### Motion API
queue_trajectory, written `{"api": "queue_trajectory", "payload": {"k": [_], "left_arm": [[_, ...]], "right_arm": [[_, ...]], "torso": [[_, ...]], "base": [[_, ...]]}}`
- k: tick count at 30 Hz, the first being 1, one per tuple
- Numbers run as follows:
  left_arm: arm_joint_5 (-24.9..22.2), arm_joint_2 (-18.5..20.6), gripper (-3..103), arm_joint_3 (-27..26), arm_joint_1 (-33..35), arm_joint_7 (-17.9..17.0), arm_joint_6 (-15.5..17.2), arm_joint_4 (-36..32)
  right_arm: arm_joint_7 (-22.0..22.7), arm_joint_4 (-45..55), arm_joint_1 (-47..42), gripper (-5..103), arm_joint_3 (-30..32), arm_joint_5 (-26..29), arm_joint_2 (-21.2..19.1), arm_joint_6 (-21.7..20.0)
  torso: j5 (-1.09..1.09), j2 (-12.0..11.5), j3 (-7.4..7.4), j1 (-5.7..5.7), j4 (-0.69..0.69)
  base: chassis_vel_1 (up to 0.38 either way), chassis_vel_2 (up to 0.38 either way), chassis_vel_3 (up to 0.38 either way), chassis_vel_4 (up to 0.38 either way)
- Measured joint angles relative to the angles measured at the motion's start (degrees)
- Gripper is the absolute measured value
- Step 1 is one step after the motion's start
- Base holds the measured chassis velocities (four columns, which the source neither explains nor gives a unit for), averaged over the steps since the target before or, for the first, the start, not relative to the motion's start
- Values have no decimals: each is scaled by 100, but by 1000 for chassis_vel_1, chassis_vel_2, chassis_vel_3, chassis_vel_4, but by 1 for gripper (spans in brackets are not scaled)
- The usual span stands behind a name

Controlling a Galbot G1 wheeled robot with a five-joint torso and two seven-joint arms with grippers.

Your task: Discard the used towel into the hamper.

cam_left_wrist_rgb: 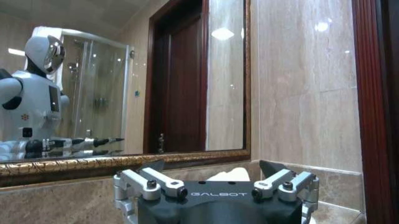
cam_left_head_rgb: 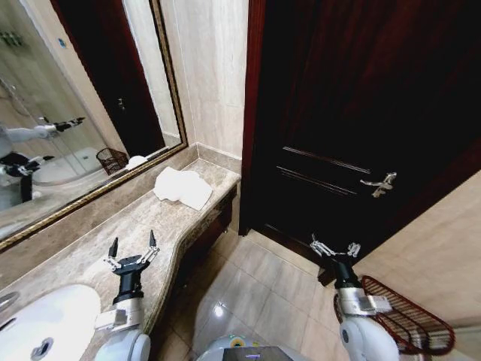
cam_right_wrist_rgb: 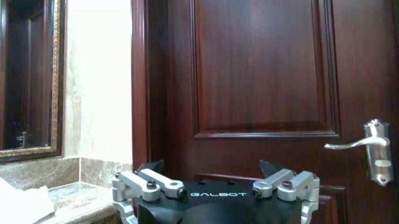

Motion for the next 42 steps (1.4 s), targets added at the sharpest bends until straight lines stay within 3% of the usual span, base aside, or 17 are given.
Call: {"api": "queue_trajectory", "payload": {"k": [8, 12, 14, 18, 42], "left_arm": [[-36, 37, 100, 51, -2, 128, -16, 39], [-110, 80, 100, 130, 20, 177, 134, 43], [-261, 125, 100, 179, 24, 161, 375, 32], [-304, 139, 100, 177, 5, 156, 447, 13], [-199, 91, 100, 191, 26, 242, 343, 36]], "right_arm": [[-22, -17, 11, 100, -11, -2, 9, 58], [-18, -25, 9, 100, -19, -3, 16, 67], [-20, -32, -7, 100, -22, -3, 16, 84], [-23, -37, -9, 100, -21, -3, 13, 96], [-74, -37, -51, 100, -25, 20, 11, 128]], "torso": [[0, 0, 0, 0, 0], [0, 0, 0, 0, 0], [0, 0, 0, 0, 0], [0, 0, 0, 0, 0], [0, -1, 1, 1, 0]], "base": [[0, 0, 0, 0], [0, 0, 0, 0], [0, 0, 0, 0], [0, 0, 0, 0], [-91, 88, 88, -89]]}}
